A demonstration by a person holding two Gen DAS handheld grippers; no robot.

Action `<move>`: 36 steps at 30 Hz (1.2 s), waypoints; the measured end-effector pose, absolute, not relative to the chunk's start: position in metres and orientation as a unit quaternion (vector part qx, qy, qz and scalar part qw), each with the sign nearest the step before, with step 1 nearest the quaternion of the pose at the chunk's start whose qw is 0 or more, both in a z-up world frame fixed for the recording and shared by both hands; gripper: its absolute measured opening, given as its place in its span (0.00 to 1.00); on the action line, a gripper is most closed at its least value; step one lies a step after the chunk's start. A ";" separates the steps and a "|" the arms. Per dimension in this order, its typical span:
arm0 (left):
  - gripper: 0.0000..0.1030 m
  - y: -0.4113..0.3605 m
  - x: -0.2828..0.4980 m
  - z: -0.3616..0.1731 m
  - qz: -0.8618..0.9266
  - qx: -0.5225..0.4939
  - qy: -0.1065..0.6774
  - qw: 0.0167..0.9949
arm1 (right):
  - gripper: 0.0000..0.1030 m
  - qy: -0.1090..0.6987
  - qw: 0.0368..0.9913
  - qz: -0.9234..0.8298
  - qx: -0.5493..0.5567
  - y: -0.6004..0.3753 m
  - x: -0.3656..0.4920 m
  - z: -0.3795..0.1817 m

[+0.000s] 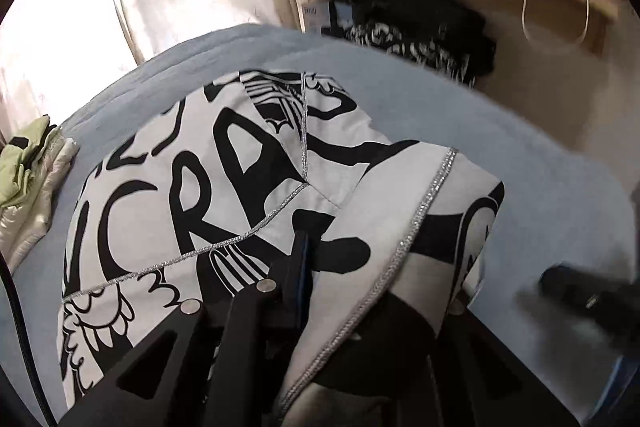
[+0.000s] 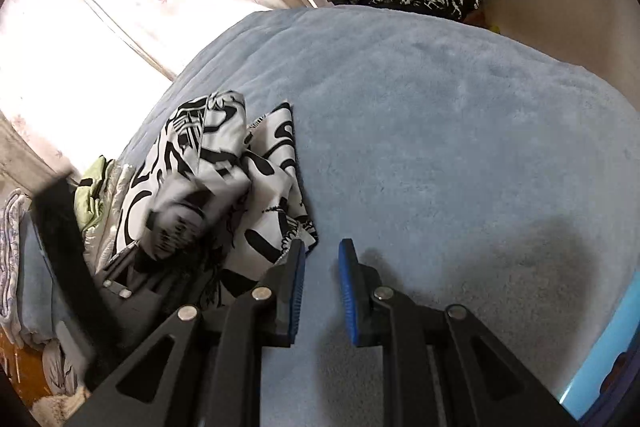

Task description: Fold large clothes

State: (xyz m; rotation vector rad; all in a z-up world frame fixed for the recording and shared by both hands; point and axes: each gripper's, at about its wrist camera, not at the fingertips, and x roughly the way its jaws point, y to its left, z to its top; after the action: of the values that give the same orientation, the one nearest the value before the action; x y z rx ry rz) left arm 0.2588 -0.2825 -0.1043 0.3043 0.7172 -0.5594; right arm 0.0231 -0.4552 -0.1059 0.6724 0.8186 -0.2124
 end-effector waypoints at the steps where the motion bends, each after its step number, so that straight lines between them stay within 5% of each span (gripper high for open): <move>1: 0.11 -0.283 0.261 -0.102 -0.270 0.136 0.343 0.889 | 0.17 0.384 0.860 -0.103 0.320 -0.456 0.021 -0.103; 20: 0.13 -0.305 0.243 -0.115 -0.296 0.193 0.379 0.855 | 0.17 0.399 0.854 -0.099 0.320 -0.462 0.028 -0.092; 24: 0.19 -0.291 0.247 -0.105 -0.320 0.170 0.411 0.836 | 0.33 0.397 0.853 -0.097 0.326 -0.468 0.030 -0.086; 30: 0.22 -0.288 0.244 -0.106 -0.313 0.175 0.419 0.834 | 0.35 0.387 0.856 -0.089 0.330 -0.470 0.037 -0.074; 32: 0.28 -0.296 0.238 -0.110 -0.297 0.201 0.409 0.839 | 0.35 0.383 0.861 -0.089 0.324 -0.468 0.038 -0.070; 34: 0.71 -0.304 0.230 -0.113 -0.280 0.225 0.394 0.846 | 0.35 0.381 0.864 -0.087 0.316 -0.465 0.038 -0.067; 36: 0.83 -0.305 0.218 -0.110 -0.273 0.225 0.364 0.862 | 0.35 0.383 0.866 -0.086 0.310 -0.465 0.038 -0.067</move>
State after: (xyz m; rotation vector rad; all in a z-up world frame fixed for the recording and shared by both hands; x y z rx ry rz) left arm 0.2178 -0.3054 -0.1096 0.4712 0.7628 -0.5727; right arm 0.0384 -0.4647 -0.0668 0.6498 0.8013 -0.1792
